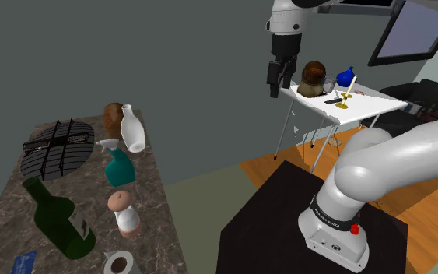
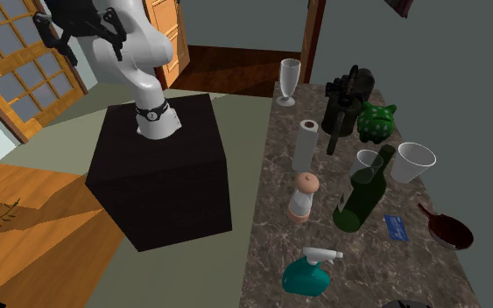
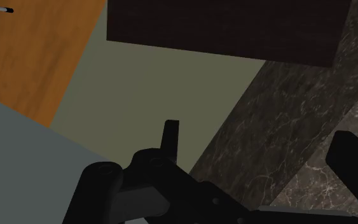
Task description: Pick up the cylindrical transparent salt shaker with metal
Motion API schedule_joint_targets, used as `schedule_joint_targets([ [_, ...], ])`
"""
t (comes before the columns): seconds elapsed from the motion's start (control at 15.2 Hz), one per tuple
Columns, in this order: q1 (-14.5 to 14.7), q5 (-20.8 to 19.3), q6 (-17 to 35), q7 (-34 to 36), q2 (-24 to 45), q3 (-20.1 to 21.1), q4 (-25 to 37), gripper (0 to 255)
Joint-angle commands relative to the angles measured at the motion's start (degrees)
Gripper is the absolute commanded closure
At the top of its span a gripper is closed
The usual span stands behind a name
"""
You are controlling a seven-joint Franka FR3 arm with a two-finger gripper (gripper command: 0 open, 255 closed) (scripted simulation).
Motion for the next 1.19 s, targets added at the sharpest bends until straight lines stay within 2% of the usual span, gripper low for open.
schedule_joint_targets([
  [0.0,0.0,0.0,0.0,0.0,0.0,0.0,0.0,0],
  [0.59,3.41,6.45,8.34,11.22,10.99,9.27,0.83,0],
  [1.12,5.7,9.04,15.19,20.82,24.73,16.62,6.43,0],
])
